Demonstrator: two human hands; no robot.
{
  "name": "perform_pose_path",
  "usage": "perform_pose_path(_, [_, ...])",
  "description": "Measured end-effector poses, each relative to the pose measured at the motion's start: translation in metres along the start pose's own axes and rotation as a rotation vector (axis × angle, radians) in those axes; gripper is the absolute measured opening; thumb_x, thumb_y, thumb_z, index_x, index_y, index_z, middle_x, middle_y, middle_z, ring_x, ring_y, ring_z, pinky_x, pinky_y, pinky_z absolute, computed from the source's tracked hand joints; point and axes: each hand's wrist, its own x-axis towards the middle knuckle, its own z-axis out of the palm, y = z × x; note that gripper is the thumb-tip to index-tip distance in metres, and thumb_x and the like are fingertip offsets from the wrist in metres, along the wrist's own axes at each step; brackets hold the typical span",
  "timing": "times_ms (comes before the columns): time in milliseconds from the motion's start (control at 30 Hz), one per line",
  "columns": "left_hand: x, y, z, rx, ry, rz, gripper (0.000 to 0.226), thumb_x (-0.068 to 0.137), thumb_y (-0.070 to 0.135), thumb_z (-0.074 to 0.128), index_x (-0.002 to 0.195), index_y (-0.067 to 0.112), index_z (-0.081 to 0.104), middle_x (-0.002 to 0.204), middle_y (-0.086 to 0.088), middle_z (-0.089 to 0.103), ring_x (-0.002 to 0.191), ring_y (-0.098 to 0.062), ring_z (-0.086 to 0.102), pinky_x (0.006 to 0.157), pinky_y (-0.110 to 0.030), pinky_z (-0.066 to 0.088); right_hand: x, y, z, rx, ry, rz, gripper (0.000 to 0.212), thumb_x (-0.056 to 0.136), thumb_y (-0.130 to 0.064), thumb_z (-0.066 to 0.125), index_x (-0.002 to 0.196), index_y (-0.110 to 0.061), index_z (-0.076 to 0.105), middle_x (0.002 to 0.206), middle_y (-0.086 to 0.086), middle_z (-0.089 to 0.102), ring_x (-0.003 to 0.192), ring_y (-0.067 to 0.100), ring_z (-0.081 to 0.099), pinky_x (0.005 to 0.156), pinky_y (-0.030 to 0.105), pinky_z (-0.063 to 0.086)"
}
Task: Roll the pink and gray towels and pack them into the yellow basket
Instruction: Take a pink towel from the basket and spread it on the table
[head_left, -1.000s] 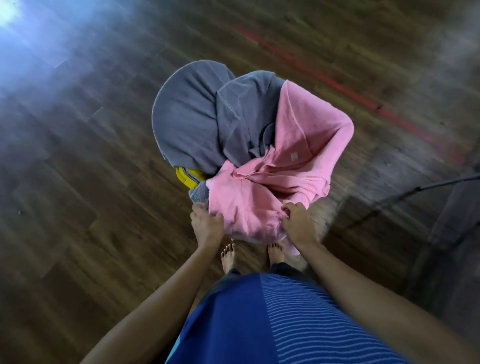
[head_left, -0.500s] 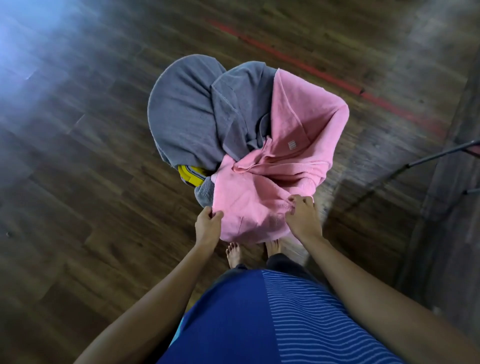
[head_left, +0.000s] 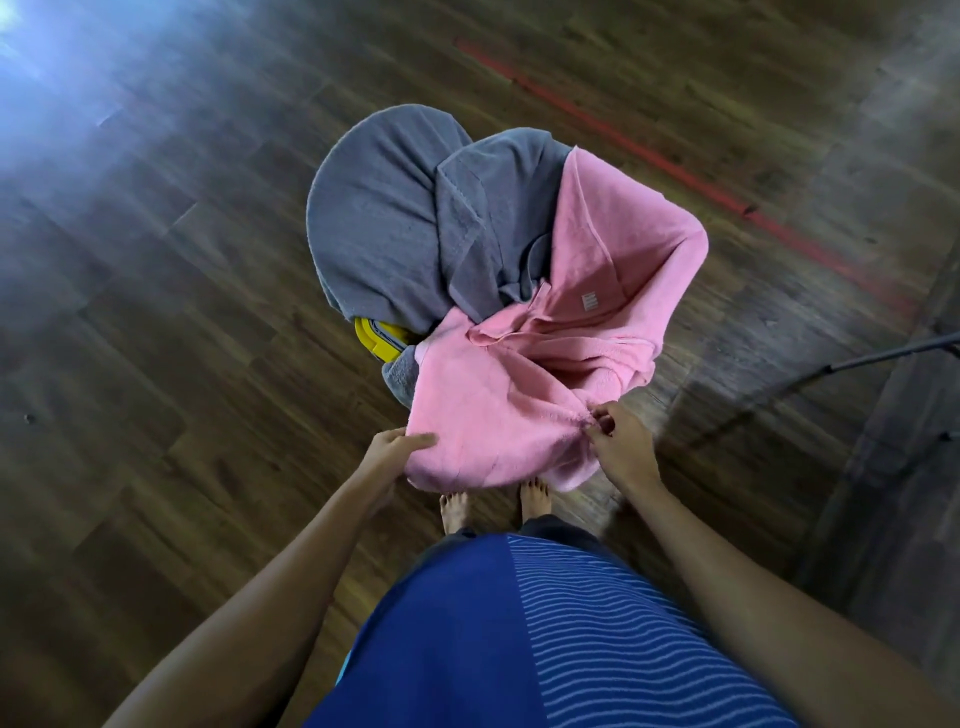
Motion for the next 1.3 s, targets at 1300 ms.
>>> perform_pose_path(1300, [-0.029, 0.030, 0.006, 0.632, 0.492, 0.878, 0.026, 0.080, 0.009, 0.065, 0.105, 0.013, 0.061, 0.108, -0.005, 0.056, 0.101, -0.023, 0.049, 0.085, -0.036, 0.040, -0.021, -0.081, 0.056, -0.016, -0.374, -0.231, 0.015, 0.087, -0.008, 0.052, 0.076, -0.015, 0.058, 0.081, 0.005, 0.064, 0.074, 0.021, 0.055, 0.059, 0.029, 0.039])
